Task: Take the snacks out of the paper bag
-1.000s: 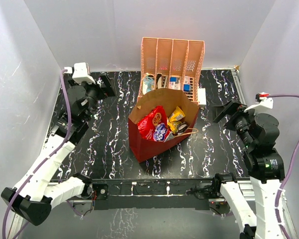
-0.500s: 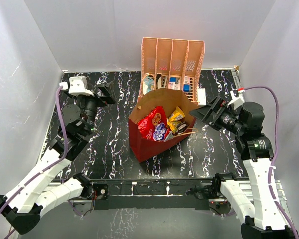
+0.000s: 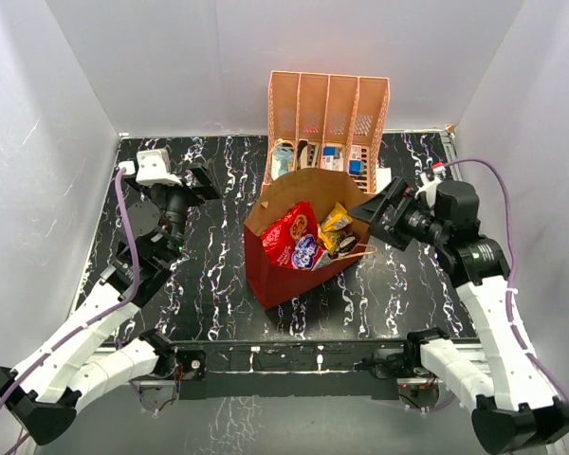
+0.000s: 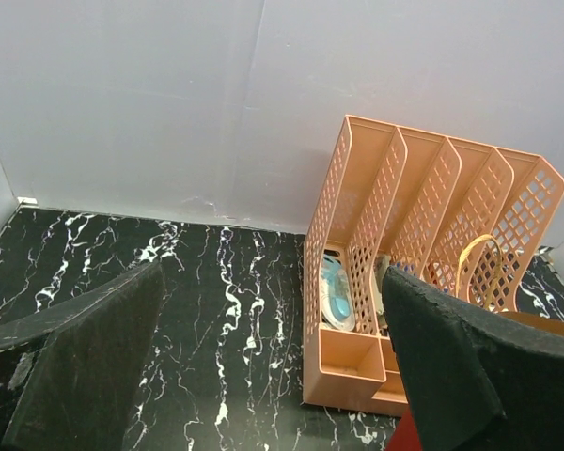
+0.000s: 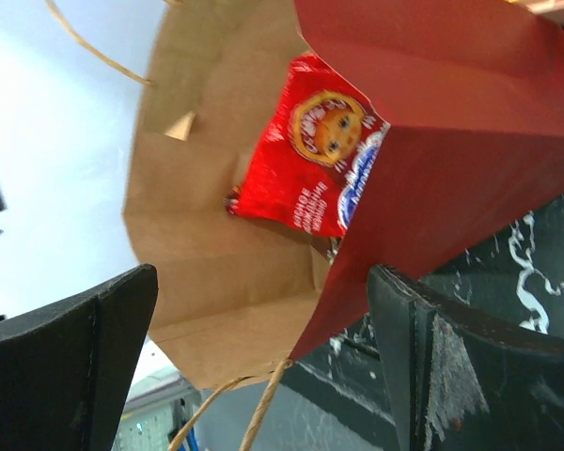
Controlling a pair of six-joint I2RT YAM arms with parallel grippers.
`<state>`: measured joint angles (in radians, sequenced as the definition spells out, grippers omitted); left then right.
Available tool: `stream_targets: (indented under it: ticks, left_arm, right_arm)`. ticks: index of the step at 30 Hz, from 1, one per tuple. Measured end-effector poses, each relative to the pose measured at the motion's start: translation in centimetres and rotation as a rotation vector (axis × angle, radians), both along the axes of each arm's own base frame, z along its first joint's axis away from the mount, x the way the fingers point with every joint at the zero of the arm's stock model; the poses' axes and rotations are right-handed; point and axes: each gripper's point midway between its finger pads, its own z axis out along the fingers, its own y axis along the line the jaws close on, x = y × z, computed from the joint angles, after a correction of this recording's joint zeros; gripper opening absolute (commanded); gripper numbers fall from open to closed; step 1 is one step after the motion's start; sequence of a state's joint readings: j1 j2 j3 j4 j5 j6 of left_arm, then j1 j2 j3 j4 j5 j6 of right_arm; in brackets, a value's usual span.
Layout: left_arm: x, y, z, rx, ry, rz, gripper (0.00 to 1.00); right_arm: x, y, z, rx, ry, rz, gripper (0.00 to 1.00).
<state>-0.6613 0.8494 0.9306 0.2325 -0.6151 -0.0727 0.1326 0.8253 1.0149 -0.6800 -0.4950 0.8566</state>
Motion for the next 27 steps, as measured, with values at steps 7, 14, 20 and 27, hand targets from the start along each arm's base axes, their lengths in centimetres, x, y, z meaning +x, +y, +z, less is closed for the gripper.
stream_targets:
  ticks: [7,14,20,27]
  left_arm:
    - [0.2,-0.1,-0.2,0.004,0.003,0.003,0.98]
    - [0.8,-0.5,-0.9,0.019,0.023,0.002,0.98]
    - [1.4,-1.1,-2.3,0.044,0.054,0.002,0.98]
    - [1.7,-1.3,-2.8,0.054,0.066,-0.001,0.99]
  right_arm:
    - [-2.6,3.8,-4.3,-0.118,0.195,0.138,0.98]
    - [-4.0,4.6,-4.3,-0.187,0.24,0.158,0.98]
    - [-4.6,4.1,-2.0,-0.164,0.212,0.129,0.98]
    - [-6.7,4.5,0.9,-0.011,0.17,0.141,0.98]
